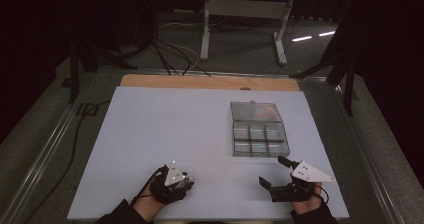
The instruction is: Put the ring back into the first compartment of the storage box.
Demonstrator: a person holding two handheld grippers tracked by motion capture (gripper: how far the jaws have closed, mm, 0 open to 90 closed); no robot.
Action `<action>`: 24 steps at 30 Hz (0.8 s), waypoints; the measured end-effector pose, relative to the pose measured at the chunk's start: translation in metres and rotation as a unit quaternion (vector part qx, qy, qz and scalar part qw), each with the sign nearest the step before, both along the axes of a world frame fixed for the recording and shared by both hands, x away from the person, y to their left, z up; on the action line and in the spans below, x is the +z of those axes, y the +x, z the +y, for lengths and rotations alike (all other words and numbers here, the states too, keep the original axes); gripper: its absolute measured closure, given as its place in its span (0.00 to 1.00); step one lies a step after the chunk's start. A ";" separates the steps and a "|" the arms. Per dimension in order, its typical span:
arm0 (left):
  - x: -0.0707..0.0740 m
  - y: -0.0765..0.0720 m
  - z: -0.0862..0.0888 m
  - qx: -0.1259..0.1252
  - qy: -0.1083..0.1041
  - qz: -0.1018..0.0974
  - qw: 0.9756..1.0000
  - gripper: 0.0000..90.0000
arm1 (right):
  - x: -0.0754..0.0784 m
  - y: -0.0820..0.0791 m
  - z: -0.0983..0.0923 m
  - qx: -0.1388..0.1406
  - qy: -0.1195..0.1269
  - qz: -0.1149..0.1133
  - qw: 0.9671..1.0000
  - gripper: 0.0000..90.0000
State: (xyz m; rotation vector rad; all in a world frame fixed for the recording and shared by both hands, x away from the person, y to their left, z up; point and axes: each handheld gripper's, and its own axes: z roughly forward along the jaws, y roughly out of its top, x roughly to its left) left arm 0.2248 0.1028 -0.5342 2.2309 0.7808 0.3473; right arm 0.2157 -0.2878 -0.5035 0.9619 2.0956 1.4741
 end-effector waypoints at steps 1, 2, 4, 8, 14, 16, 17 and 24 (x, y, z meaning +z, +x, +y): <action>0.000 0.000 0.000 -0.001 0.002 -0.001 1.000 0.69 | 0.000 0.000 0.000 0.000 -0.001 0.000 1.000 0.00; 0.000 0.000 -0.001 -0.004 0.002 -0.001 1.000 0.71 | 0.000 0.000 0.000 0.001 -0.001 -0.001 1.000 0.00; 0.000 0.000 -0.001 -0.006 0.004 -0.001 1.000 0.73 | 0.000 0.000 0.000 0.000 -0.001 -0.001 1.000 0.00; 0.001 0.000 -0.002 -0.011 0.006 -0.002 1.000 0.77 | 0.000 0.000 0.000 0.000 -0.002 -0.001 1.000 0.00; 0.001 0.001 -0.003 -0.015 0.008 0.001 1.000 0.79 | 0.000 0.000 0.000 0.000 -0.004 -0.002 1.000 0.00; 0.001 0.001 -0.002 -0.016 0.006 0.003 1.000 0.80 | 0.000 0.000 0.000 -0.002 -0.002 0.000 1.000 0.00; 0.001 0.002 -0.002 -0.016 0.004 0.004 1.000 0.80 | 0.000 0.000 0.000 -0.001 -0.003 0.000 1.000 0.00; 0.004 0.003 -0.001 -0.022 -0.002 0.005 1.000 0.81 | 0.000 -0.001 0.000 -0.002 -0.003 -0.002 1.000 0.00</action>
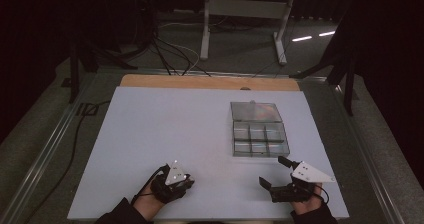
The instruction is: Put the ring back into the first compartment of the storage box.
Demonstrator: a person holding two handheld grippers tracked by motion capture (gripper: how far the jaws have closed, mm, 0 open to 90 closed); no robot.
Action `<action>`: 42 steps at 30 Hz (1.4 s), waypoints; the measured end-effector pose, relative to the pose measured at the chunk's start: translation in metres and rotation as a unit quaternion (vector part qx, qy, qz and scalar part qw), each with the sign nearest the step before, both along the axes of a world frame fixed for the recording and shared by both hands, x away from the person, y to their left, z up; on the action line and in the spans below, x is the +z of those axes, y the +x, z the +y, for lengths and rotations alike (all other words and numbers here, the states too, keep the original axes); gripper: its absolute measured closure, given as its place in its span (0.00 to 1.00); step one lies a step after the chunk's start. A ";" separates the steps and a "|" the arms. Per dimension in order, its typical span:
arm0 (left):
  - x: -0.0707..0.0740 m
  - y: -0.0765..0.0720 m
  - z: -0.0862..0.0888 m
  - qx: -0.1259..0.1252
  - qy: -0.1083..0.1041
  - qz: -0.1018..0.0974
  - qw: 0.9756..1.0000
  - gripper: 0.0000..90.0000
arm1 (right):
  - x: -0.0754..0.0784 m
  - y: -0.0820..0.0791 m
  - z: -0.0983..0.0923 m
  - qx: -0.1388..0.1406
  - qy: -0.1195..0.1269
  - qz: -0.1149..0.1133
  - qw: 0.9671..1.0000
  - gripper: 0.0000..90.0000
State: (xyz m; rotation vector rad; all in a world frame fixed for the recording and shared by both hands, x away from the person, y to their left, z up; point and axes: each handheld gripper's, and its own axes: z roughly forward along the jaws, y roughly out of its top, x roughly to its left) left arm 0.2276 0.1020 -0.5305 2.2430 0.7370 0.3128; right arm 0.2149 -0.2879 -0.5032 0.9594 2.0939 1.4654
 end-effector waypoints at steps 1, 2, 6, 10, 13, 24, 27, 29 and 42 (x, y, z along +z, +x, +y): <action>0.001 0.000 0.000 -0.001 0.000 -0.001 1.000 0.81 | 0.000 0.000 0.000 0.000 0.000 0.000 1.000 0.00; 0.001 0.000 0.000 -0.001 0.000 -0.001 1.000 0.81 | 0.000 0.000 0.000 0.000 0.001 0.000 1.000 0.00; 0.004 0.001 0.002 -0.002 -0.004 -0.002 1.000 0.81 | 0.000 0.000 0.000 -0.001 0.000 0.000 1.000 0.00; 0.008 0.001 0.003 -0.005 -0.007 -0.007 1.000 0.82 | 0.000 0.000 0.000 -0.001 0.001 0.000 1.000 0.00; 0.011 0.002 0.004 -0.006 -0.012 -0.005 1.000 0.82 | 0.000 0.000 0.000 -0.001 0.001 0.000 1.000 0.00; 0.017 0.006 0.004 -0.022 -0.022 0.000 1.000 0.82 | 0.000 0.000 -0.001 -0.003 0.001 0.000 1.000 0.00; 0.017 0.006 0.003 -0.027 -0.023 0.000 0.999 0.82 | 0.000 0.000 -0.001 -0.004 0.001 0.000 1.000 0.00; 0.018 0.006 0.002 -0.033 -0.023 0.001 0.999 0.82 | 0.000 0.000 -0.001 -0.003 0.001 -0.001 1.000 0.00; 0.020 0.012 -0.003 -0.051 -0.020 0.008 0.998 0.82 | 0.000 0.000 0.000 -0.004 0.003 0.001 1.000 0.00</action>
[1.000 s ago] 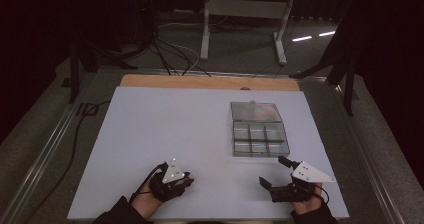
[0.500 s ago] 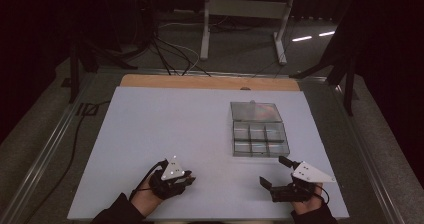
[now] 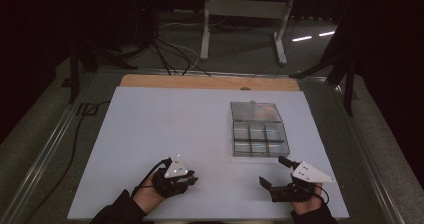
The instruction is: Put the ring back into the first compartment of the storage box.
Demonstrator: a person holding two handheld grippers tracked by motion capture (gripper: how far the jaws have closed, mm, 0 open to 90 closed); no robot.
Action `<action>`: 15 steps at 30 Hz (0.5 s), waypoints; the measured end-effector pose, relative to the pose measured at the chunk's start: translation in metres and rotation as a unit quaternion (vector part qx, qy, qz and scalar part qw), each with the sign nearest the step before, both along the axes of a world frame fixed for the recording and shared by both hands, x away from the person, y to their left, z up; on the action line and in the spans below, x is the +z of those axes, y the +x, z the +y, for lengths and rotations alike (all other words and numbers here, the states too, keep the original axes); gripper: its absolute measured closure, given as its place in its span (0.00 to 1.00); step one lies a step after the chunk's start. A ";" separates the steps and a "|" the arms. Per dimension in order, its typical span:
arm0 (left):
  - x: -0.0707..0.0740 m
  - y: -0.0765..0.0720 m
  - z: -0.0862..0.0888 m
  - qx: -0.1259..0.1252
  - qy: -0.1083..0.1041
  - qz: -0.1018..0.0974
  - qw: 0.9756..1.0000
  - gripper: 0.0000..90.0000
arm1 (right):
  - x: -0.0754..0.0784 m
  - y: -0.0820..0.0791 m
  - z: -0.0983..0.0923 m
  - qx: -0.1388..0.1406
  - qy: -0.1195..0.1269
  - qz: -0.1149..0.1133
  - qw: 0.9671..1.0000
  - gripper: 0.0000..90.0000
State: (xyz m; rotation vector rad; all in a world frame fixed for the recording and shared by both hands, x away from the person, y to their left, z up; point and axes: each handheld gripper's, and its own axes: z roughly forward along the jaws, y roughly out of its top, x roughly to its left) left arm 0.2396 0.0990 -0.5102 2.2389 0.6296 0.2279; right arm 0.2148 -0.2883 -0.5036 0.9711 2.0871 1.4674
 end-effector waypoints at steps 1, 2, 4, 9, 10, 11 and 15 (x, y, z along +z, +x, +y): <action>0.000 0.000 0.000 -0.002 0.000 0.000 1.000 0.82 | 0.000 0.000 0.000 0.001 0.000 0.000 1.000 0.00; 0.001 0.001 -0.001 -0.005 0.001 0.000 1.000 0.82 | 0.000 0.000 0.000 0.001 0.000 0.000 1.000 0.00; 0.003 0.002 -0.003 -0.008 0.001 0.000 1.000 0.82 | 0.000 0.000 0.000 0.001 0.000 0.000 1.000 0.00; 0.005 0.004 -0.009 -0.025 0.004 -0.003 1.000 0.82 | 0.000 0.000 0.000 0.001 0.001 0.000 1.000 0.00; 0.006 0.005 -0.010 -0.027 0.002 0.000 1.000 0.82 | 0.000 0.000 0.000 0.000 0.001 0.000 1.000 0.00; 0.006 0.006 -0.011 -0.027 0.000 0.001 1.000 0.82 | 0.000 0.000 0.000 0.000 0.001 0.001 1.000 0.00; 0.009 0.008 -0.012 -0.029 0.001 -0.003 1.000 0.82 | 0.000 0.000 0.000 0.000 0.002 0.001 1.000 0.00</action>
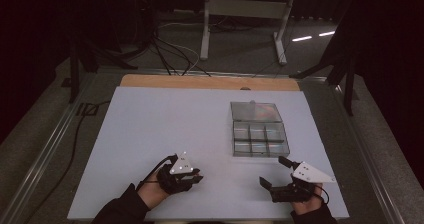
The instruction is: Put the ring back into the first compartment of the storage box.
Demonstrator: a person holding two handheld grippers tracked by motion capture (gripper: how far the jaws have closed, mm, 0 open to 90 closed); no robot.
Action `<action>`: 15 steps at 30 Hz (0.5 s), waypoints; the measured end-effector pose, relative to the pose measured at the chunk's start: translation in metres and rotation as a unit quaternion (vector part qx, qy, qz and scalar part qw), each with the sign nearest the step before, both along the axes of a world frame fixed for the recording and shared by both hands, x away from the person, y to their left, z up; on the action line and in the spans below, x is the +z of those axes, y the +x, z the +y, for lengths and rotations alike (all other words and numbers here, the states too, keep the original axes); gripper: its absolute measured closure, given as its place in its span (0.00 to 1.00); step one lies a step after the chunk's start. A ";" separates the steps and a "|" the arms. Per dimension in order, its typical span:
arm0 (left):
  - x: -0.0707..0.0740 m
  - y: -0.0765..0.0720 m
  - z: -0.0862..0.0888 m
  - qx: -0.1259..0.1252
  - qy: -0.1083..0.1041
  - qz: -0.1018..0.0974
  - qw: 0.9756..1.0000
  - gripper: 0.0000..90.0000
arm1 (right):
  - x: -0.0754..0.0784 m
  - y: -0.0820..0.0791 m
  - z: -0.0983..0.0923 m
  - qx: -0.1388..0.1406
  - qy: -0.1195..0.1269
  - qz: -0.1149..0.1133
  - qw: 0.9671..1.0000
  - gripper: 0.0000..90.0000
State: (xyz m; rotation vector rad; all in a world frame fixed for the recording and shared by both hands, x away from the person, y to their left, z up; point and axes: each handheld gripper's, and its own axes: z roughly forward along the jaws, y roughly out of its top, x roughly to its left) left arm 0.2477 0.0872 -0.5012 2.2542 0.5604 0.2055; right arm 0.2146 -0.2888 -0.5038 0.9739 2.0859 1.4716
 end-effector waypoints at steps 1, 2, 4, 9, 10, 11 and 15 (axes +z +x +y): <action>0.001 0.001 0.000 0.001 -0.002 0.001 1.000 0.82 | 0.000 0.000 0.000 0.000 0.000 0.000 1.000 0.00; 0.002 0.001 0.000 0.001 -0.003 0.000 1.000 0.82 | 0.000 0.000 0.000 -0.001 0.001 0.000 1.000 0.00; 0.005 0.002 0.000 -0.002 -0.004 -0.003 1.000 0.82 | 0.000 0.000 0.000 0.000 0.000 0.000 1.000 0.00; 0.013 0.007 -0.001 -0.008 -0.015 -0.005 1.000 0.82 | 0.000 0.000 0.000 0.000 0.001 0.001 1.000 0.00; 0.015 0.008 -0.001 -0.009 -0.017 -0.005 1.000 0.82 | 0.000 0.000 0.000 0.000 0.000 0.000 1.000 0.00; 0.016 0.009 -0.002 -0.009 -0.017 -0.009 1.000 0.82 | 0.000 0.000 0.000 0.000 0.000 0.000 1.000 0.00; 0.024 0.013 -0.003 -0.014 -0.020 -0.012 1.000 0.82 | 0.000 0.000 0.000 0.000 0.001 0.001 1.000 0.00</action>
